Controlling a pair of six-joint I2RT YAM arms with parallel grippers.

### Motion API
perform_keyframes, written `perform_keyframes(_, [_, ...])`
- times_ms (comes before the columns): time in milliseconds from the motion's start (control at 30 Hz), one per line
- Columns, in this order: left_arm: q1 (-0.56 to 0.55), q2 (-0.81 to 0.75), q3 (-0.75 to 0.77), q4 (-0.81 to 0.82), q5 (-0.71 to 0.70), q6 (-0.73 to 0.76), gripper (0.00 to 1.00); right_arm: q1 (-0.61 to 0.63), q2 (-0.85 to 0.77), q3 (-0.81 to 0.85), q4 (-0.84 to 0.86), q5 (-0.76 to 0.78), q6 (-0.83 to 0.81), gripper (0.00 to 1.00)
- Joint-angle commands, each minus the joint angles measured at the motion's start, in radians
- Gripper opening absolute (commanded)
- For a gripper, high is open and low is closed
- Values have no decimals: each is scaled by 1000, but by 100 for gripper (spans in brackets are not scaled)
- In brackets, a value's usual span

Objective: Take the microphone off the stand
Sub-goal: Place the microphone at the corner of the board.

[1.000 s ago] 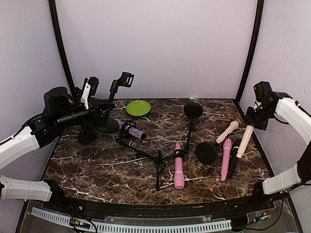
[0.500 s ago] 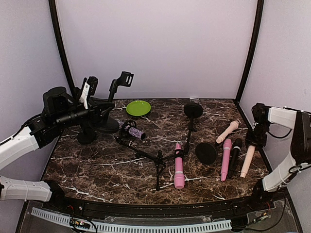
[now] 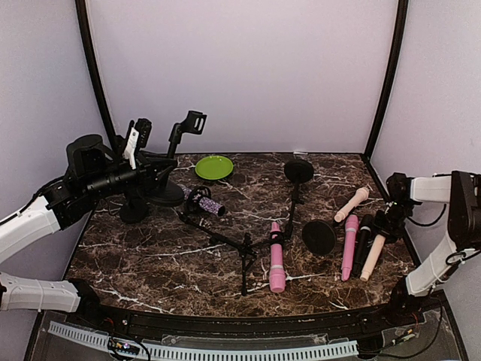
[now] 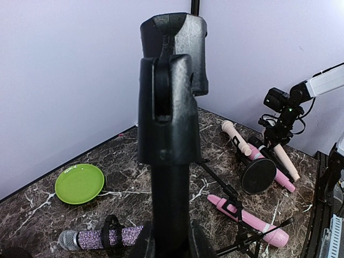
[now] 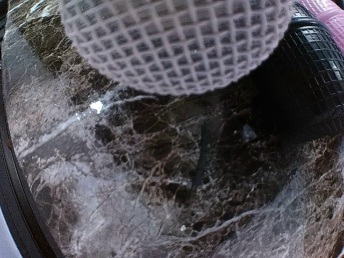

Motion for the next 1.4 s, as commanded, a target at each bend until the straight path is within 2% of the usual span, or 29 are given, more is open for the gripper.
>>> perform_keyframes(0, [-3, -17, 25, 75, 2, -9, 0, -5, -22, -31, 112, -54, 53, 29])
perform_keyframes(367, [-2, -14, 21, 84, 5, -23, 0, -6, -86, -65, 181, -78, 88, 53])
perform_keyframes(600, [-2, -18, 19, 86, 4, -25, 0, -8, -132, -86, 194, -74, 111, 62])
perform_keyframes(933, [-3, -21, 15, 82, -18, -11, 0, -12, -219, -95, 215, -63, 142, 63])
perform_keyframes(1133, [-3, -13, -2, 88, -49, -51, 0, -14, -338, -89, 232, -57, 161, 65])
perform_keyframes(1267, [-2, -38, -49, 91, -119, -111, 0, -14, -444, -80, 262, -93, 163, 68])
perform_keyframes(1367, [-2, -71, -127, 124, -237, -137, 0, -13, -503, -79, 316, -161, 152, 70])
